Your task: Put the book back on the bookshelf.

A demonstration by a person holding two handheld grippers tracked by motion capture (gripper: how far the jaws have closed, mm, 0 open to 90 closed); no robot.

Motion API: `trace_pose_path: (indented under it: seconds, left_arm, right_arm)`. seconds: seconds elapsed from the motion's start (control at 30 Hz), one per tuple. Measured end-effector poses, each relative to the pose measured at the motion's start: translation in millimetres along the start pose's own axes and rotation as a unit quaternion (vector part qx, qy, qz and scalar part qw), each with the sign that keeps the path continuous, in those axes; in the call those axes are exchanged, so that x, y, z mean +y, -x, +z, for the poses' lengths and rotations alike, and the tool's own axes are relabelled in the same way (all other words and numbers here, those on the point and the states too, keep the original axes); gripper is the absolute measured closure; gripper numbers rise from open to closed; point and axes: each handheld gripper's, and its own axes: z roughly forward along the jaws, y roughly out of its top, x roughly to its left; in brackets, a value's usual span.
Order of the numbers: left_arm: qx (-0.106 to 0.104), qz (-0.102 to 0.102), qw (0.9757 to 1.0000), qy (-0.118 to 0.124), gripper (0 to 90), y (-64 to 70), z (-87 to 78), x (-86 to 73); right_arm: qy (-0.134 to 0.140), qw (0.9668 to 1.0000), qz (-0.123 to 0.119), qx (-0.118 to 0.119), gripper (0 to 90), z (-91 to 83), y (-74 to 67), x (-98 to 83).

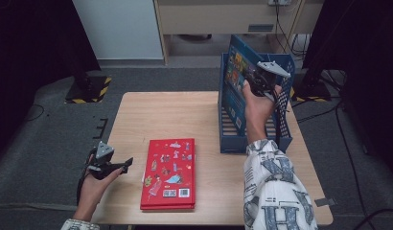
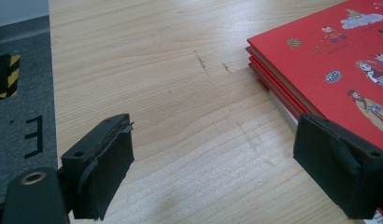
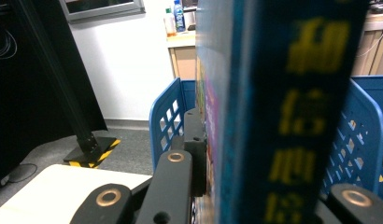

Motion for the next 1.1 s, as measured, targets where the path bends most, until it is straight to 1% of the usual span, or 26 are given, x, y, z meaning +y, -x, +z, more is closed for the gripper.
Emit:
trace_pose_path:
  seconds: [0.5,0.9,1.1]
  left_arm:
    - [-0.001,0.001,1.0,0.001,11.2,0.4,0.5,0.3]
    - [-0.002,0.003,1.0,0.001,11.3,0.7,0.4,0.3]
    - [-0.002,0.0,1.0,0.002,11.3,1.3,1.0,0.4]
  right_arm:
    - [-0.004,1.0,-0.008,0.004,83.3,2.4,-2.3,-8.0]
    - [-0.008,0.9998,-0.015,0.009,83.2,3.7,-2.1,-18.5]
    - [-0.009,0.9998,-0.016,0.009,83.0,3.9,-2.0,-21.1]
